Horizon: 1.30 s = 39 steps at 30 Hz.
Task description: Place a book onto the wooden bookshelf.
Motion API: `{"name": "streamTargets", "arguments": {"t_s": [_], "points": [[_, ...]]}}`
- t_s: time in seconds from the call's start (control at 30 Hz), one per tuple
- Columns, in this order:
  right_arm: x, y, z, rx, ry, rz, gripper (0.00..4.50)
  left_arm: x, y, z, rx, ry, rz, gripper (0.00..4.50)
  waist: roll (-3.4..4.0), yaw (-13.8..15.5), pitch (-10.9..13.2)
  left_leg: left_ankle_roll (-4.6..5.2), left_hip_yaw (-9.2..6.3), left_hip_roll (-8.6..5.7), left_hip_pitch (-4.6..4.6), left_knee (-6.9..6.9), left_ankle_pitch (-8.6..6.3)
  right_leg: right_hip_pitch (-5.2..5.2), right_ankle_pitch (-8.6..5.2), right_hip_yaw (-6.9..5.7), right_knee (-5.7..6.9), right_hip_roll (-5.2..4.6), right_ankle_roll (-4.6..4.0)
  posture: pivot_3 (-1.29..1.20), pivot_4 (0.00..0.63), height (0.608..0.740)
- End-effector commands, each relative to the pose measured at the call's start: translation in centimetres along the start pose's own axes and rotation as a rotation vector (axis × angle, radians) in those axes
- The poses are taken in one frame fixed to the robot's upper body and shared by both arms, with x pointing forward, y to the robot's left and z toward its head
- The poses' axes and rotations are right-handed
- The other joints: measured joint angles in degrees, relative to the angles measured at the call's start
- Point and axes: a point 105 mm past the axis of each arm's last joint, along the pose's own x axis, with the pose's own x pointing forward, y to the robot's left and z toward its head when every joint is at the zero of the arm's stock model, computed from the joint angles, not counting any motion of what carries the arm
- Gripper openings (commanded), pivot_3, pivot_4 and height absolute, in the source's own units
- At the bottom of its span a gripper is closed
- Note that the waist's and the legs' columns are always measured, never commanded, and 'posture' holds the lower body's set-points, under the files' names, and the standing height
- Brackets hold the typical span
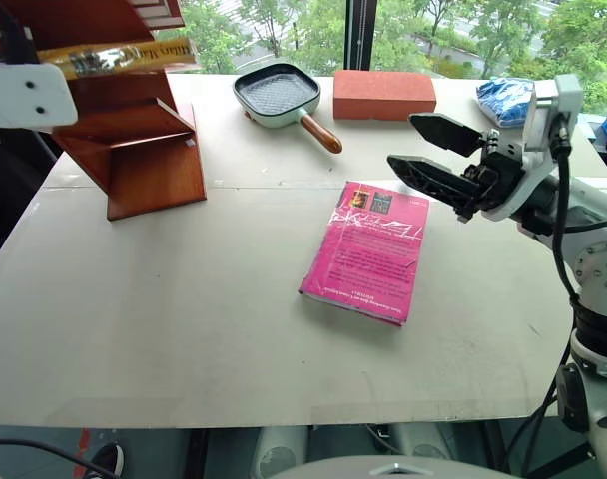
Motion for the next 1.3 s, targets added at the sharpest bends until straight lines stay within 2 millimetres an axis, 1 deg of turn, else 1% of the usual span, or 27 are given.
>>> {"name": "streamTargets", "arguments": {"t_s": [0.03, 0.2, 0.3, 0.37, 0.4, 0.5, 0.53, 0.6, 0.63, 0.7, 0.77, 0.83, 0.9, 0.93, 1.03, 1.07, 1.1, 1.17, 1.23, 1.27, 1.3], "points": [[0.4, 0.2, 1.0, -0.061, -0.009, -0.01, 4.5, -0.2, 0.6, -0.4, -0.061, -0.007, 0.049, 0.12, 0.0, -0.03, 0.0, 0.0, 0.0, 0.0, 0.01, 0.0, 0.0, 0.0, 0.0, 0.0, 0.02, 0.0, 0.0, 0.0, 0.15, 0.74], [0.4, 0.2, 0.8, -0.071, 0.007, -0.014, 4.5, 0.3, -0.3, -1.0, -0.039, 0.039, -0.012, 0.12, -0.01, -0.11, 0.0, 0.0, 0.0, 0.01, -0.02, 0.01, 0.0, -0.04, 0.01, 0.0, 0.05, 0.02, 0.0, 0.0, 0.15, 0.74], [0.4, 0.3, 0.6, -0.073, 0.01, -0.015, 4.5, 0.3, -1.0, -1.4, -0.066, 0.068, -0.066, 0.12, -0.01, -0.25, -0.01, 0.0, 0.0, 0.01, -0.03, 0.01, 0.0, -0.04, 0.01, 0.0, 0.05, 0.02, 0.0, 0.0, 0.15, 0.74], [0.4, 0.4, 0.6, -0.073, 0.012, -0.015, 4.5, 0.1, -0.7, -1.5, -0.067, 0.085, -0.068, 1.12, -0.01, -0.49, -0.01, 0.0, 0.01, 0.01, -0.01, 0.01, 0.0, -0.04, 0.01, 0.01, 0.06, 0.02, 0.0, 0.0, 0.15, 0.74], [0.4, 0.5, 0.6, -0.073, 0.012, -0.015, 4.5, -0.1, -0.6, -1.6, -0.068, 0.096, -0.071, 1.48, -0.01, -0.64, -0.01, 0.0, 0.01, 0.01, -0.01, 0.01, 0.0, -0.04, 0.01, 0.02, 0.08, 0.02, 0.0, 0.0, 0.15, 0.74], [0.4, 0.5, 0.5, -0.074, 0.017, -0.018, 4.5, -0.4, 0.2, -1.6, -0.069, 0.121, -0.047, 2.99, -0.01, -0.77, -0.01, 0.0, -0.03, 0.02, 0.01, 0.01, 0.0, -0.04, 0.01, 0.0, 0.13, 0.04, 0.0, 0.0, 0.15, 0.74], [0.3, 0.5, 0.4, -0.074, 0.02, -0.019, 4.5, -0.5, 0.5, -1.7, -0.068, 0.128, -0.031, 3.35, -0.01, -0.76, -0.01, 0.0, -0.03, 0.02, 0.01, 0.01, 0.0, -0.04, 0.01, 0.0, 0.13, 0.04, 0.0, 0.0, 0.15, 0.74], [0.2, 0.4, 0.3, -0.078, 0.028, -0.024, 4.5, -0.7, 0.7, -1.8, -0.059, 0.143, -0.017, 4.34, -0.02, -0.73, -0.01, 0.0, -0.03, 0.02, 0.0, 0.03, 0.01, -0.04, 0.01, 0.0, 0.13, 0.04, 0.0, 0.0, 0.15, 0.74], [0.1, 0.3, 0.2, -0.081, 0.031, -0.027, 4.5, -0.9, 0.7, -1.9, -0.053, 0.148, -0.024, 4.44, -0.02, -0.73, -0.01, 0.0, -0.03, 0.02, -0.01, 0.04, 0.0, -0.04, 0.01, 0.0, 0.13, 0.04, 0.0, 0.0, 0.15, 0.74], [-0.2, 0.2, 0.3, -0.086, 0.034, -0.035, 4.5, -1.4, 0.9, -1.7, -0.058, 0.149, -0.026, 4.44, -0.02, -0.79, -0.01, 0.0, -0.02, 0.01, -0.02, 0.06, 0.0, -0.04, 0.01, 0.01, 0.12, 0.03, 0.0, 0.0, 0.15, 0.74], [-0.6, 0.1, 0.7, -0.086, 0.02, -0.04, 4.5, -2.3, 2.0, -0.7, -0.094, 0.123, -0.002, 4.44, -0.02, -0.85, -0.01, 0.0, -0.01, 0.02, -0.03, 0.06, 0.0, -0.04, 0.01, 0.01, 0.11, 0.02, 0.0, 0.0, 0.15, 0.74], [-0.7, 0.1, 1.0, -0.082, 0.008, -0.039, 4.5, -3.0, 2.6, -0.1, -0.134, 0.103, 0.014, 4.44, -0.03, -0.86, -0.02, 0.0, -0.02, 0.02, -0.03, 0.06, 0.01, -0.04, 0.01, 0.0, 0.12, 0.02, 0.0, 0.0, 0.15, 0.74], [-0.8, 0.3, 1.2, -0.067, -0.009, -0.025, 4.5, -3.7, 4.1, 1.0, -0.295, 0.004, 0.085, 4.44, -0.03, -0.83, -0.02, 0.0, -0.03, 0.02, -0.03, 0.09, 0.01, -0.04, 0.01, 0.0, 0.14, 0.02, 0.0, 0.0, 0.15, 0.74], [-0.9, 0.5, 1.3, -0.049, -0.024, -0.014, 4.5, -4.2, 4.6, 1.3, -0.351, -0.044, 0.094, 4.44, -0.03, -0.76, -0.02, 0.0, -0.04, 0.02, -0.03, 0.12, 0.01, -0.03, 0.01, -0.01, 0.15, 0.03, 0.0, 0.0, 0.15, 0.74], [-1.2, 0.7, 1.3, -0.024, -0.029, 0.013, 4.5, -5.0, 5.5, 2.9, -0.494, -0.196, 0.092, 4.44, -0.03, -0.81, -0.02, 0.0, -0.07, 0.03, -0.02, 0.25, 0.0, 0.0, 0.01, -0.02, 0.21, 0.04, 0.01, 0.0, 0.15, 0.74], [-1.5, 0.6, 1.0, -0.024, -0.02, 0.011, 4.5, -5.0, 5.4, 4.1, -0.554, -0.278, 0.072, 4.44, -0.03, -0.83, -0.02, 0.0, -0.07, 0.03, -0.01, 0.28, 0.0, 0.01, 0.01, -0.02, 0.24, 0.04, 0.01, 0.0, 0.15, 0.74], [-1.9, 0.3, 0.5, -0.024, -0.006, -0.003, 4.5, -4.9, 5.0, 5.8, -0.627, -0.38, 0.035, 4.44, 0.02, -0.82, -0.05, 0.0, -0.08, 0.03, -0.01, 0.35, 0.0, 0.02, 0.01, -0.02, 0.28, 0.04, 0.01, 0.0, 0.15, 0.74], [-2.9, -0.3, -0.9, -0.019, 0.031, -0.053, 4.5, -4.5, 2.4, 9.1, -0.732, -0.532, -0.101, 4.44, 0.05, -0.47, -0.07, 0.0, -0.12, 0.03, 0.04, 0.48, 0.0, 0.13, 0.01, -0.05, 0.35, 0.04, 0.01, 0.0, 0.15, 0.74], [-4.0, -0.8, -2.3, -0.025, 0.061, -0.113, 4.5, -4.1, 0.1, 11.0, -0.835, -0.601, -0.167, 4.44, 0.06, -0.19, -0.08, 0.0, -0.14, 0.04, 0.08, 0.69, 0.0, 0.26, 0.0, -0.07, 0.43, 0.04, 0.01, 0.0, 0.15, 0.74], [-4.7, -1.0, -3.1, -0.032, 0.081, -0.143, 4.5, -3.7, -1.0, 11.6, -0.895, -0.614, -0.174, 4.44, 0.06, -0.13, -0.08, 0.0, -0.15, 0.04, 0.07, 0.75, 0.0, 0.27, 0.01, -0.06, 0.48, 0.04, 0.01, 0.0, 0.15, 0.74], [-5.6, -1.2, -4.0, -0.041, 0.103, -0.177, 4.5, -3.5, -2.6, 12.4, -0.962, -0.641, -0.21, 4.44, 0.05, -0.1, -0.08, 0.0, -0.15, 0.04, 0.07, 0.83, 0.0, 0.26, 0.01, -0.05, 0.55, 0.04, 0.01, 0.0, 0.15, 0.74]]}}
